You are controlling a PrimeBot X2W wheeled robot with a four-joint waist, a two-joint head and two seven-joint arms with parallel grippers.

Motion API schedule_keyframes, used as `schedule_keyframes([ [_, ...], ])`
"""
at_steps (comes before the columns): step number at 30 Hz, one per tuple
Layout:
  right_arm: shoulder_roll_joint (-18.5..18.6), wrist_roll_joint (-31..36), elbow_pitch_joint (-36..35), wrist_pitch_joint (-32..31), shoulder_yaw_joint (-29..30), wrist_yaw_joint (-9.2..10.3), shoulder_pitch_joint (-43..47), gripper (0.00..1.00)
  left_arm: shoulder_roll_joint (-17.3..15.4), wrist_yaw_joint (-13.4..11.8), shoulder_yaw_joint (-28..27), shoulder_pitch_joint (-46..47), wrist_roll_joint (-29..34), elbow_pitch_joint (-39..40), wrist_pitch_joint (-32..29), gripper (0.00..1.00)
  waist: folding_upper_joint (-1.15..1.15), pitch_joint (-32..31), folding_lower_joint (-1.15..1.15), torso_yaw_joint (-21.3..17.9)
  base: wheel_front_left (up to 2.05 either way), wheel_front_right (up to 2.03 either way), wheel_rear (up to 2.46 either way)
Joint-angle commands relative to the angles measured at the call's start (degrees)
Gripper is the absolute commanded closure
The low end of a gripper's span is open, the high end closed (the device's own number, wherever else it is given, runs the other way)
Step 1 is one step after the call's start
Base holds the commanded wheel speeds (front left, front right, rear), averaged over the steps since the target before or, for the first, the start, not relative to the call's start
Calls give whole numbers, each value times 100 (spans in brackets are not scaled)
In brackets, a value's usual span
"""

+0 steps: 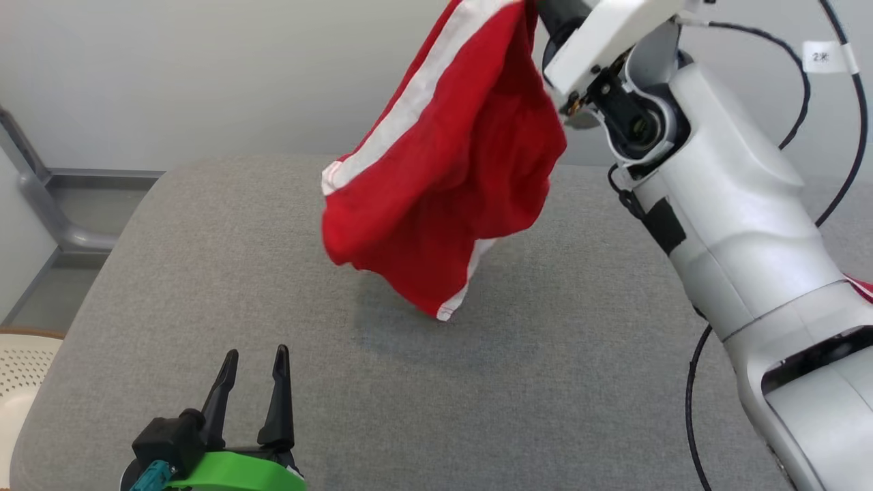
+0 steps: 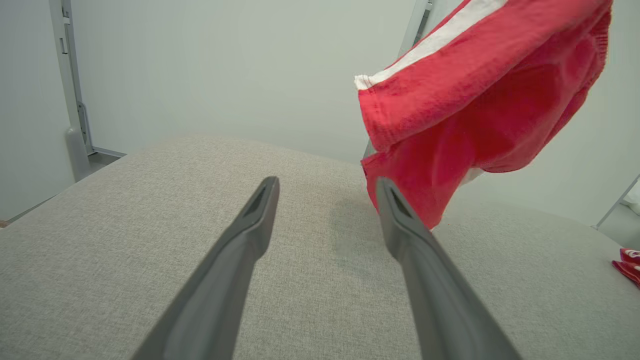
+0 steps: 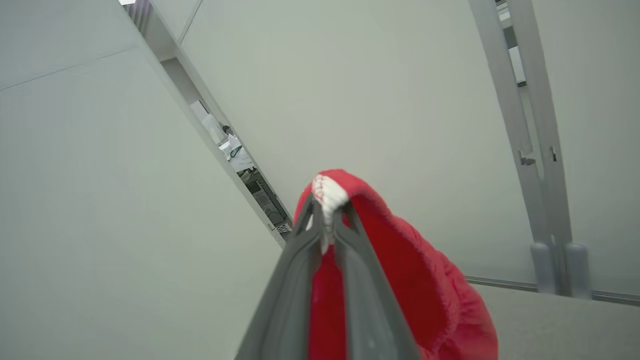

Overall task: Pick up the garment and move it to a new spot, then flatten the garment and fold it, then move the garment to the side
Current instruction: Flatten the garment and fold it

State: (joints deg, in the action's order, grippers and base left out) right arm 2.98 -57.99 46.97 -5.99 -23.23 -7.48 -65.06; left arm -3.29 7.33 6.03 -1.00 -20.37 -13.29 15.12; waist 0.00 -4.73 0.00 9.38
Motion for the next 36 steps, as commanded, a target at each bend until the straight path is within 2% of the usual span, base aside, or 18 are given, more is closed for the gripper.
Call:
schedule_keyframes([
  [1,-8,32,270,2,-137,-4,66,100,-5,20,-21,-16,10,15,1,0,0,-4,0,-69,0,0,0],
  [5,22,393,873,-319,-632,-3,444,100,12,20,19,-77,-14,25,1,0,0,-8,0,-190,0,0,0],
  [7,129,425,849,-658,-903,-3,806,100,15,19,36,-96,-28,34,1,0,0,-15,0,-247,0,0,0],
  [11,698,642,458,-1245,-1610,-3,1600,100,24,19,30,-145,-43,44,1,0,0,-30,0,-386,0,0,0],
  [16,1609,878,-21,-1574,-2074,-2,2359,100,29,19,-13,-208,-49,63,1,0,0,-65,0,-562,0,0,0],
  [20,2223,1521,16,-1281,-2232,-2,2665,100,32,19,0,-208,-48,67,1,0,0,-67,0,-656,0,0,0],
  [23,2369,2043,347,-876,-2077,-2,2671,100,32,19,62,-161,-34,59,1,0,0,-28,0,-679,0,0,0],
  [25,2319,2292,671,-527,-1833,-2,2569,100,33,19,104,-95,-29,49,1,0,0,21,0,-656,0,0,0],
  [26,2245,2357,829,-375,-1680,-2,2520,91,32,19,128,-65,-24,47,1,0,0,50,0,-642,0,0,0],
  [27,2138,2475,1051,-226,-1542,-2,2494,0,32,19,161,-30,-21,40,1,0,0,72,0,-620,0,0,0],
  [33,1796,3139,2099,512,-993,-2,2191,0,14,19,254,69,-19,-30,1,0,0,119,0,-505,0,0,0],
  [36,1656,3294,2299,1097,-719,-2,2122,0,-26,19,236,88,-5,-61,1,0,0,80,0,-492,0,0,0],
])
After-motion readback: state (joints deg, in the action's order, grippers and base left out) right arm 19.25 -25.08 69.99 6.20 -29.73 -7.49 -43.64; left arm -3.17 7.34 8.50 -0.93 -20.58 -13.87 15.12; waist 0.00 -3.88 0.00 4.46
